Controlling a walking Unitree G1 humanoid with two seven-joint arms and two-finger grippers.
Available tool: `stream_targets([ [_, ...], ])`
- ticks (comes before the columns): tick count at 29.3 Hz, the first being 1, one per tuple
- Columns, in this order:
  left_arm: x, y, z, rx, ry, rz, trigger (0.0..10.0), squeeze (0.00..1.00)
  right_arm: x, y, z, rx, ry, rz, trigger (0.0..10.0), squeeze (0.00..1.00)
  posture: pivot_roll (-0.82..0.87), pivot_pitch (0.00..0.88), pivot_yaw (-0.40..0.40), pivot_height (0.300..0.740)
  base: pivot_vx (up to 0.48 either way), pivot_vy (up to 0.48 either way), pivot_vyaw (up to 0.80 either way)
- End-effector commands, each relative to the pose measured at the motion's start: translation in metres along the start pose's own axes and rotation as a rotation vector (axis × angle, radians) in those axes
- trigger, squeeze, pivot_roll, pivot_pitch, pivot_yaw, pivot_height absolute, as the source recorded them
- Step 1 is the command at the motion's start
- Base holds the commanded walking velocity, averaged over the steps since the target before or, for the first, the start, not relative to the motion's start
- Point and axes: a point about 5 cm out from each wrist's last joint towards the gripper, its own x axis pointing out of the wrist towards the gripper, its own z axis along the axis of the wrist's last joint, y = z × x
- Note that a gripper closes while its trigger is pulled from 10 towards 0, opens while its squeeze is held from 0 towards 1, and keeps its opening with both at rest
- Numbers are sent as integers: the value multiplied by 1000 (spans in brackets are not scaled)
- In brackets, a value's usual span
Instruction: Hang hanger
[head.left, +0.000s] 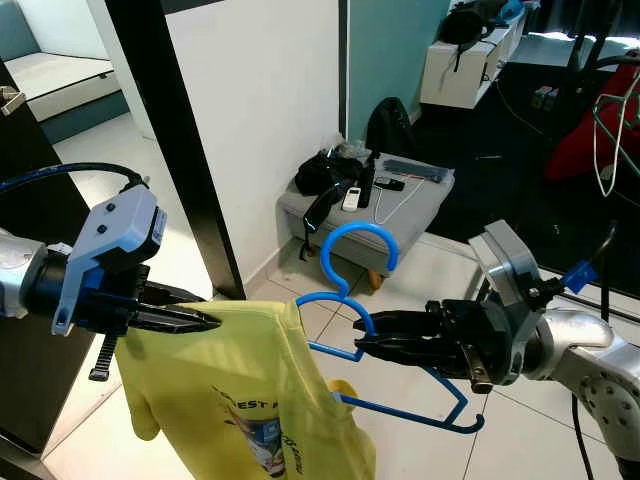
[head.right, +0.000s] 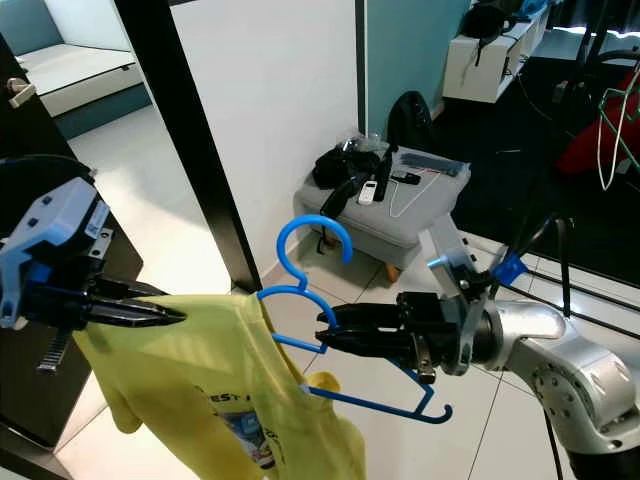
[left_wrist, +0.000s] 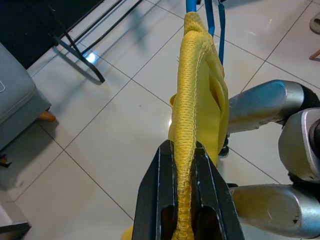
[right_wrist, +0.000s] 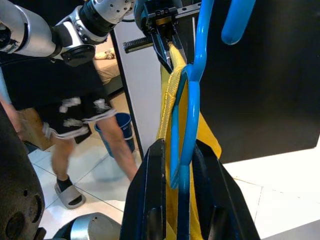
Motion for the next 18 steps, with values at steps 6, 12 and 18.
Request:
stream_targets([
  [6, -15, 23, 6, 78, 1, 208, 0, 0, -46, -20, 11, -30, -77, -275, 10000, 1000, -50, 0, 81, 740, 0, 0, 0],
  [12, -23, 36, 9, 123, -2, 305, 0, 0, -101, -19, 21, -36, -160, -501, 10000, 1000, -66, 0, 92, 740, 0, 0, 0],
  [18, -24, 40, 6, 135, 0, 337, 0, 0, -105, -15, 13, -10, -166, -536, 10000, 1000, -69, 0, 91, 740, 0, 0, 0],
])
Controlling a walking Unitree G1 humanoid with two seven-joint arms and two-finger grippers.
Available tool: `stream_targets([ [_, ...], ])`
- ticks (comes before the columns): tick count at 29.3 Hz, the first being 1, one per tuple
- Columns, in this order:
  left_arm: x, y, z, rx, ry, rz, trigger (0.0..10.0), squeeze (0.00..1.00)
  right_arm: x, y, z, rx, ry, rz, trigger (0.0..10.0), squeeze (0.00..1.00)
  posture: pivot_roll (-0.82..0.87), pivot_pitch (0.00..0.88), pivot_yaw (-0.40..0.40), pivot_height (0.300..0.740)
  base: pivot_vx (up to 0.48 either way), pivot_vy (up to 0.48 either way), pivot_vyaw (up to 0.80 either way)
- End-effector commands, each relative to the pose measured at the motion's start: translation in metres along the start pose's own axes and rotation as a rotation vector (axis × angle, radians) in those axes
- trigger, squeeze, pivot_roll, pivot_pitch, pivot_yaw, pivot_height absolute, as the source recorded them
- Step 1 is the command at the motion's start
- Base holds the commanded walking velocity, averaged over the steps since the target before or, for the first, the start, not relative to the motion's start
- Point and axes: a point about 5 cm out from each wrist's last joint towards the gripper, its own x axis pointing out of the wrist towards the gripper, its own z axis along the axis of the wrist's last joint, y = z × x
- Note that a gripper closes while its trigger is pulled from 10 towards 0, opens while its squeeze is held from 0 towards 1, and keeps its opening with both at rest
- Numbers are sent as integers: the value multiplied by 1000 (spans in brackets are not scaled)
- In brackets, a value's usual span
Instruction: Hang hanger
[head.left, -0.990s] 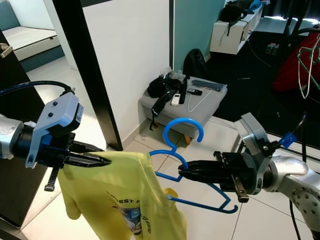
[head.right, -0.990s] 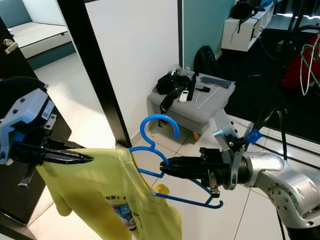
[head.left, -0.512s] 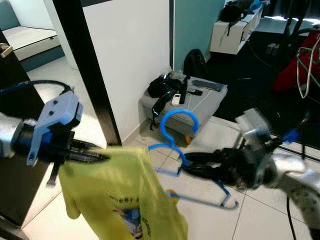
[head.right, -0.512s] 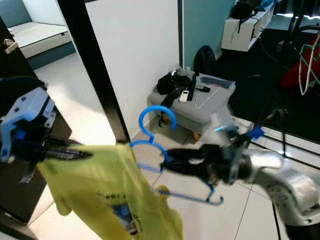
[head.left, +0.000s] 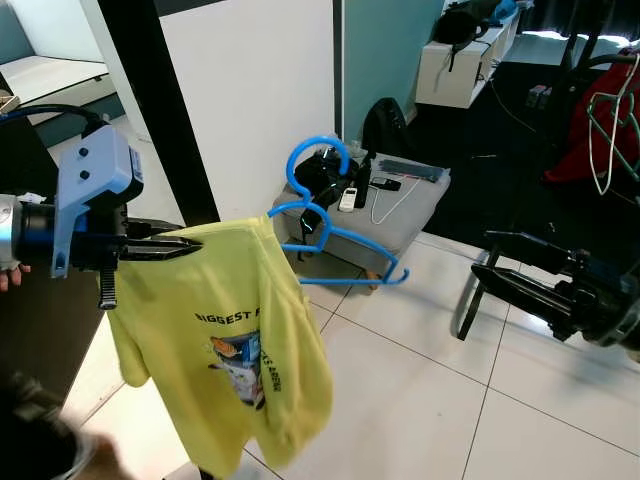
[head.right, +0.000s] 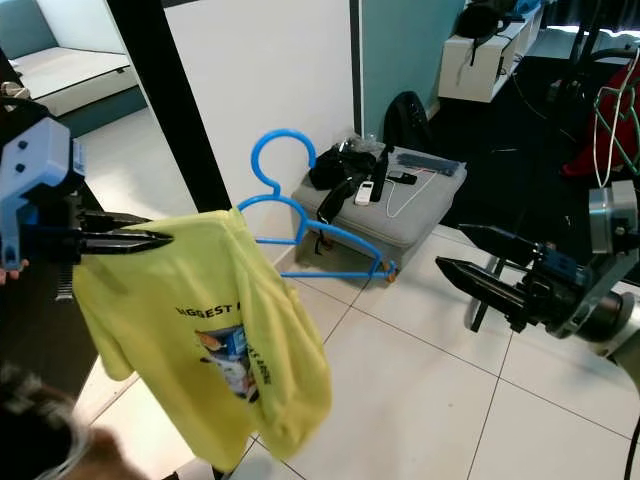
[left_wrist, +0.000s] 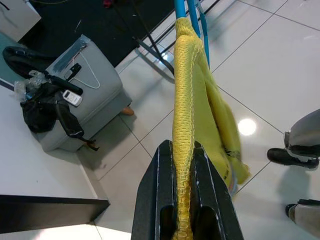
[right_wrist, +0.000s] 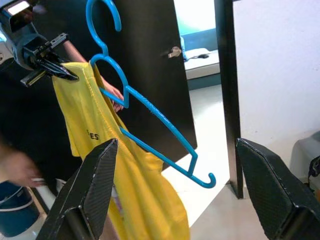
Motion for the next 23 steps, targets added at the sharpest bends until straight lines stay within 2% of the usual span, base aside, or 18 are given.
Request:
stream_targets([
  [1, 0, 5, 0, 11, -12, 40, 0, 0, 0, 3, -4, 17, -8, -3, 10000, 1000, -69, 0, 91, 740, 0, 0, 0],
  [4, 0, 5, 0, 11, -12, 40, 0, 0, 0, 3, -4, 17, -8, -3, 10000, 1000, -69, 0, 91, 740, 0, 0, 0],
  [5, -2, 11, 6, 20, -53, 82, 0, 0, 0, 6, -21, 41, 55, -27, 10000, 1000, -68, 0, 89, 740, 0, 0, 0],
  [6, -2, 11, 6, 20, -53, 82, 0, 0, 0, 6, -21, 41, 55, -27, 10000, 1000, -68, 0, 89, 740, 0, 0, 0],
  [7, -6, 22, 21, 47, -139, 142, 0, 0, 2, 15, -40, 100, 113, 6, 10000, 0, -69, 0, 91, 740, 0, 0, 0],
  [8, -9, 31, 35, 74, -210, 197, 902, 0, 3, 23, -54, 155, 148, 42, 10000, 0, -67, 0, 90, 740, 0, 0, 0],
  [11, -12, 36, 44, 91, -254, 229, 902, 0, 4, 29, -61, 190, 163, 71, 10000, 0, -67, 0, 90, 740, 0, 0, 0],
  [12, -13, 41, 48, 107, -274, 258, 1647, 0, 3, 30, -63, 213, 155, 85, 10000, 0, -65, 0, 88, 740, 0, 0, 0],
  [14, -13, 41, 48, 107, -274, 258, 1647, 0, 3, 30, -63, 213, 155, 85, 10000, 0, -65, 0, 88, 740, 0, 0, 0],
  [15, -15, 45, 50, 123, -274, 285, 3686, 0, 1, 29, -62, 228, 133, 84, 10000, 0, -66, 0, 88, 740, 0, 0, 0],
  [16, -15, 45, 50, 123, -274, 285, 3686, 0, 1, 29, -62, 228, 133, 84, 10000, 0, -66, 0, 88, 740, 0, 0, 0],
  [17, -16, 47, 52, 137, -284, 303, 4275, 0, -1, 27, -62, 233, 126, 70, 10000, 0, -70, 0, 89, 740, 0, 0, 0],
  [19, -16, 47, 52, 137, -284, 303, 4275, 0, -1, 27, -62, 233, 126, 70, 10000, 0, -70, 0, 89, 740, 0, 0, 0],
  [20, -16, 49, 53, 147, -294, 313, 4588, 0, -3, 25, -63, 235, 126, 59, 10000, 0, -70, 0, 89, 740, 0, 0, 0],
  [21, -16, 46, 58, 144, -334, 286, 10000, 0, -3, 21, -65, 232, 105, 27, 10000, 0, -71, 0, 90, 740, 0, 0, 0],
  [23, -17, 40, 64, 138, -391, 235, 10000, 0, 0, 17, -64, 236, 56, -9, 10000, 0, -71, 0, 90, 740, 0, 0, 0],
])
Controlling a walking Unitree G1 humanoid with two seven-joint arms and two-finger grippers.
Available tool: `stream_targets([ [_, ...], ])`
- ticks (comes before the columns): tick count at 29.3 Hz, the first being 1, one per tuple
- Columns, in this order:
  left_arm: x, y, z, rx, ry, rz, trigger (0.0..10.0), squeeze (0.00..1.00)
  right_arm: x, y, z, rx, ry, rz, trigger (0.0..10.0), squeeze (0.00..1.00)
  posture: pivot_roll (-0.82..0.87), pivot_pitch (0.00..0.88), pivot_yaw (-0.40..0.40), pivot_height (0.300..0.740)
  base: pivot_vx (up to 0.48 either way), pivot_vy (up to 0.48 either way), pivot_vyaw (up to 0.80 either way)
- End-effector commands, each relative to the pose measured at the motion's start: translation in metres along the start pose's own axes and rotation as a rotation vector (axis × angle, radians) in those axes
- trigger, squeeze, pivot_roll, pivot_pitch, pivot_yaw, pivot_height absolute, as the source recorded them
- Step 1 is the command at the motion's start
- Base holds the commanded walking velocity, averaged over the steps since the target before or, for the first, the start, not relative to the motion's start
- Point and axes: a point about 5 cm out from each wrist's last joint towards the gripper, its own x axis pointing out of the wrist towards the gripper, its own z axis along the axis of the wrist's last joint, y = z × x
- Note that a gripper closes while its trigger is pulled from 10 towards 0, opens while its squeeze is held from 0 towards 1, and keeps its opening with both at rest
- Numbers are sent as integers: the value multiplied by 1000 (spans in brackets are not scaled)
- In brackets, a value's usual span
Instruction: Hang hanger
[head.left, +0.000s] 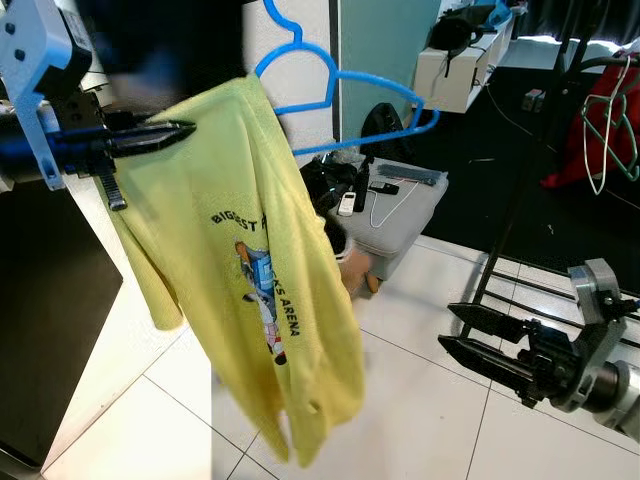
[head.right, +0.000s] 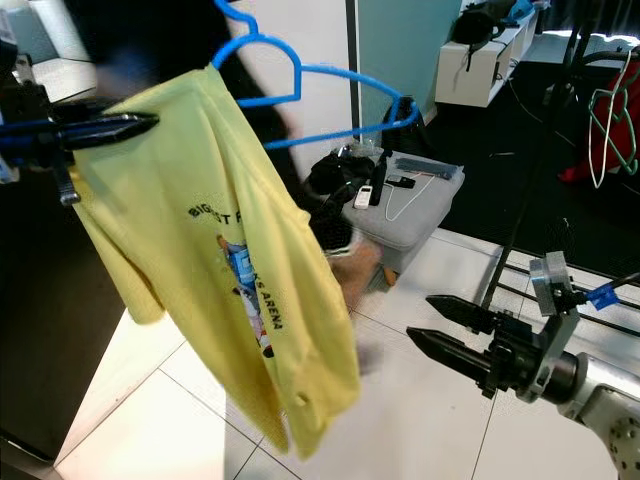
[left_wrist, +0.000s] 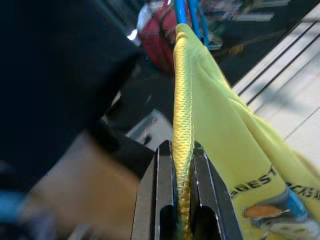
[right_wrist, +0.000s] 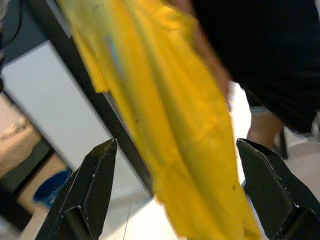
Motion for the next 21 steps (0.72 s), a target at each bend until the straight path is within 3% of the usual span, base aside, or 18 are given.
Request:
stream_targets([
  [1, 0, -1, 9, 2, -64, -16, 10000, 0, 1, -2, 2, -4, -33, -16, 10000, 0, -71, 0, 90, 740, 0, 0, 0],
  [9, 1, -7, 19, -38, -150, -82, 10000, 0, 9, 3, 10, 19, -112, 41, 10000, 0, -70, 0, 89, 740, 0, 0, 0],
  [12, 4, -16, 23, -61, -199, -147, 10000, 0, 22, 13, 19, 71, -207, 151, 10000, 0, -66, 0, 83, 740, 0, 0, 0],
  [21, 6, -19, 24, -66, -214, -167, 10000, 0, 27, 17, 21, 83, -217, 197, 10000, 0, -67, 0, 83, 740, 0, 0, 0],
])
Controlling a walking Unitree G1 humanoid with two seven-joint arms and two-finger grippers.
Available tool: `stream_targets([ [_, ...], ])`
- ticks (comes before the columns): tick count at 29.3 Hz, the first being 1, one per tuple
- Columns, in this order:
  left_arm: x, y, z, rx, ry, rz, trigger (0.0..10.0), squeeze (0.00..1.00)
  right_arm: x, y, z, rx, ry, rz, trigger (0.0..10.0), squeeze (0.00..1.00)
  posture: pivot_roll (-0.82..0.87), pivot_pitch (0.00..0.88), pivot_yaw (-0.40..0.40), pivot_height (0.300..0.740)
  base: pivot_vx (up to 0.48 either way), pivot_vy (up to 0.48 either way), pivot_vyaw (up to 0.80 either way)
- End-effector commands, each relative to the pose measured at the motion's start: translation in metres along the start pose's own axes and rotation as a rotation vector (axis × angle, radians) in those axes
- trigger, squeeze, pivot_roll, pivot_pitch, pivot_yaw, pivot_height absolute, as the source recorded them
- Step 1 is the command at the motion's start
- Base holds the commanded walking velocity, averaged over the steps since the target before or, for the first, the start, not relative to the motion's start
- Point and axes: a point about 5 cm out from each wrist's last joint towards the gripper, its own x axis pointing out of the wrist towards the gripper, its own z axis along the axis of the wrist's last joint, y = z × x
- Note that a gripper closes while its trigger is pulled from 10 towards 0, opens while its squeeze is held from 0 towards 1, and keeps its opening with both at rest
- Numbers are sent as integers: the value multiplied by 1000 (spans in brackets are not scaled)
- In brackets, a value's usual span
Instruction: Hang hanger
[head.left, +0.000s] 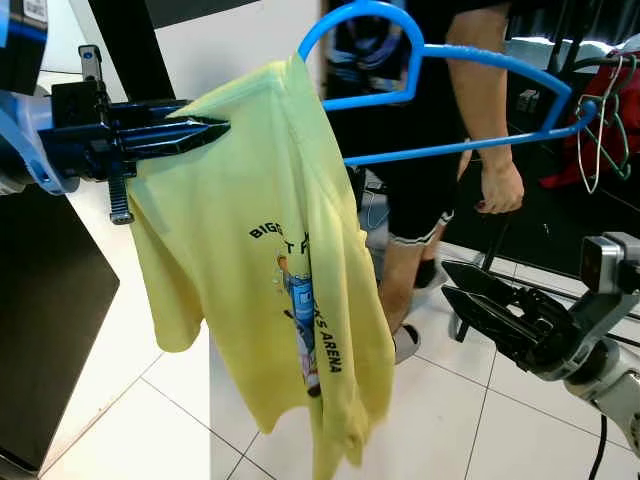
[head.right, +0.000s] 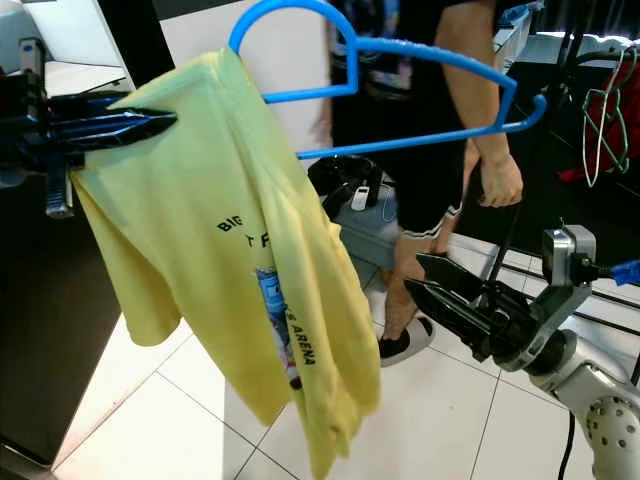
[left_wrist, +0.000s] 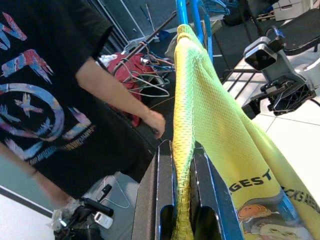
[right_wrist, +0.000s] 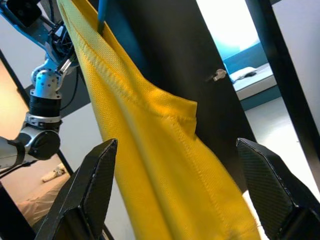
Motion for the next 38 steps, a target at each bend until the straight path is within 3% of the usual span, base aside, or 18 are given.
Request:
stream_targets([
  [1, 1, -2, 4, -5, -39, -12, 10000, 0, 8, 6, -2, 10, 9, 55, 10000, 0, -67, 0, 83, 740, 0, 0, 0],
  [15, 8, -5, 10, -15, -83, -45, 10000, 0, 24, 18, -10, 44, 48, 154, 10000, 0, -67, 0, 84, 740, 0, 0, 0],
  [20, 9, -5, 13, -19, -103, -52, 10000, 0, 45, 26, -20, 58, 67, 214, 10000, 0, -62, 0, 88, 740, 0, 0, 0],
  [34, 8, -5, 17, -20, -115, -56, 10000, 0, 47, 24, -20, 44, 73, 199, 10000, 0, -61, 0, 89, 740, 0, 0, 0],
  [38, 5, -7, 21, -27, -119, -76, 10000, 0, 35, 19, -7, 24, 32, 159, 10000, 0, -60, 0, 90, 740, 0, 0, 0],
])
